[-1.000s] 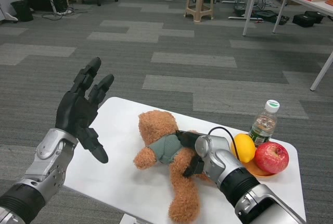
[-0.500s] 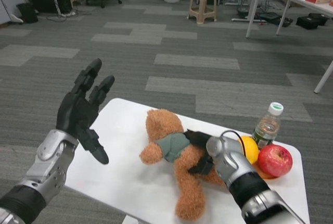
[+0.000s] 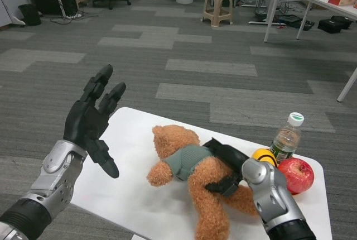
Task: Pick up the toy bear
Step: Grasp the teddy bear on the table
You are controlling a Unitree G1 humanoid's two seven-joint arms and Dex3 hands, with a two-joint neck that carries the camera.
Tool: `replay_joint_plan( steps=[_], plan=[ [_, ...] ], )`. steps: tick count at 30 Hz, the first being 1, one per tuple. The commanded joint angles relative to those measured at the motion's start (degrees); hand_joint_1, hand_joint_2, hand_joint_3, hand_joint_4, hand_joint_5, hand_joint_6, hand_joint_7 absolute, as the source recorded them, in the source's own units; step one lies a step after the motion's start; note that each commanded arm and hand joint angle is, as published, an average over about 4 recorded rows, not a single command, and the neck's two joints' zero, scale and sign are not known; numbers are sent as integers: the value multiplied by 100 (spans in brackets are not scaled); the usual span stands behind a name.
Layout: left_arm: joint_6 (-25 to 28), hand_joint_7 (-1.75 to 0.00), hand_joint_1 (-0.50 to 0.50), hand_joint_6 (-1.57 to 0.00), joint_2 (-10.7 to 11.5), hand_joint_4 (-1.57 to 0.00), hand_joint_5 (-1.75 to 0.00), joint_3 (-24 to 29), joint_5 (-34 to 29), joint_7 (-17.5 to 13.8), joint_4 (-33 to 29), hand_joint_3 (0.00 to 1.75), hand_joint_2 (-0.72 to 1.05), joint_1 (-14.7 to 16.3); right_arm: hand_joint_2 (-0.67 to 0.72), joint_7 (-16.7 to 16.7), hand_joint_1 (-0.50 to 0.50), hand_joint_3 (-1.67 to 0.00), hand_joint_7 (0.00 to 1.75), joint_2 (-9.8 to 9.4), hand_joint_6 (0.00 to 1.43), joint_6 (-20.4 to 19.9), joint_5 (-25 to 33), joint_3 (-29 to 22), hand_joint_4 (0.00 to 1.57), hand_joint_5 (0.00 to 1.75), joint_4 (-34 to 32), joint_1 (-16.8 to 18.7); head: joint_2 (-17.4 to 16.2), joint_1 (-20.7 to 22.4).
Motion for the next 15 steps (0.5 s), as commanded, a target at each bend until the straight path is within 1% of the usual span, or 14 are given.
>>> replay_joint_plan(
  steps=[1, 3, 5, 8, 10, 12, 15],
  plan=[
    [-4, -14, -48, 0, 41, 0, -38, 16, -27, 7, 3, 9, -64, 26, -64, 2, -38, -143, 136, -42, 19, 5, 137, -136, 0, 131, -427, 52, 28, 5],
    [-4, -14, -48, 0, 41, 0, -33, 16, -27, 7, 6, 9, -64, 26, -67, -14, -38, -143, 136, -42, 20, 5, 201, -180, 0, 136, -627, 56, 42, 13],
    [-4, -14, -48, 0, 41, 0, -31, 16, -27, 7, 8, 9, -64, 26, -67, -42, -36, -143, 140, -40, 21, 5, 291, -221, 0, 136, -853, 56, 51, 26],
    [-4, -14, -48, 0, 41, 0, -33, 21, -27, 7, 8, 9, -64, 26, -65, -84, -34, -143, 140, -38, 26, 5, 396, -272, 1, 136, -1132, 32, 70, 31],
    [-4, -14, -48, 0, 46, 0, -33, 30, -27, 7, 12, 9, -64, 26, -62, -141, -36, -143, 140, -42, 29, 5, 484, -311, 2, 136, -1299, 6, 76, 34],
    [-4, -14, -48, 0, 46, 0, -38, 34, -27, 7, 8, 9, -64, 26, -60, -203, -38, -139, 143, -38, 32, 0, 581, -338, 3, 136, -1401, -8, 80, 39],
    [-4, -14, -48, 0, 48, 0, -41, 34, -27, 7, 3, 9, -64, 26, -60, -234, -36, -135, 147, -29, 37, -4, 666, -347, 5, 143, -1464, -1, 71, 56]
  ],
)
